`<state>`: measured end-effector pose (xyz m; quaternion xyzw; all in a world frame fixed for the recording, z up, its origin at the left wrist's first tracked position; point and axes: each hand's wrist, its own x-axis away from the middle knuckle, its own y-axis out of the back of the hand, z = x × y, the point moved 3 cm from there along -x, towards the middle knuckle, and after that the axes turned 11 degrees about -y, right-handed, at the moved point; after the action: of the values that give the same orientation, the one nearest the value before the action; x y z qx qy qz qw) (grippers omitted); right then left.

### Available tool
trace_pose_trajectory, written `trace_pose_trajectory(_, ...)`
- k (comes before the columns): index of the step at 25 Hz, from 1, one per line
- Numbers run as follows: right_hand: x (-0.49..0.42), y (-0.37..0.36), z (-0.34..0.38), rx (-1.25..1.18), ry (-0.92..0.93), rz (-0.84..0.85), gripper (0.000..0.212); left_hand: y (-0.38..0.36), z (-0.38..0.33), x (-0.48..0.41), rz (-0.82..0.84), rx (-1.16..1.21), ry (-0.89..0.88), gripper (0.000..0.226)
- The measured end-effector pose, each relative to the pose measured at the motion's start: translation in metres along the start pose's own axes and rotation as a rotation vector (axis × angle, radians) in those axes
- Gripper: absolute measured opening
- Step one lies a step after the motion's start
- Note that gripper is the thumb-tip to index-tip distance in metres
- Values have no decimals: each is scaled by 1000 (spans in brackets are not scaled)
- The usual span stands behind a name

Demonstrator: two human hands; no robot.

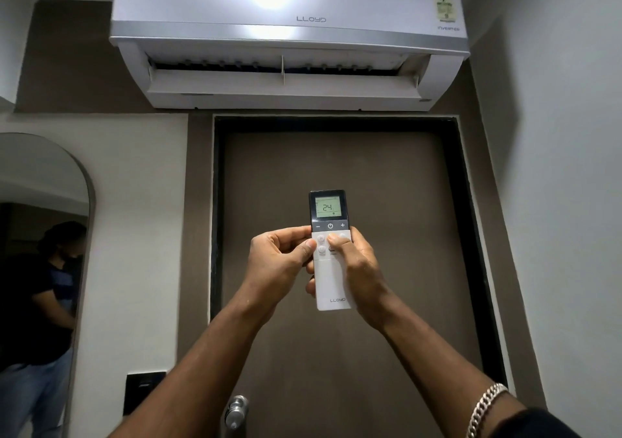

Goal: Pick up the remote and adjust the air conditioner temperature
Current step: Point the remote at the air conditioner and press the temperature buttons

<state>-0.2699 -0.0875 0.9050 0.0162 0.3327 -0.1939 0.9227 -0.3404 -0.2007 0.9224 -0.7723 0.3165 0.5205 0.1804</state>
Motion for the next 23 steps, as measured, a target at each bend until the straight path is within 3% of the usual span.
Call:
trace_pose_trajectory(8,-5,-1,1,-3,-126,-33,54,0,-2,3,2,4,11,20)
trace_pose_trajectory(23,5,-6,4,44,-43,-46,58,-8,-1,-5,-170,-155,67,19)
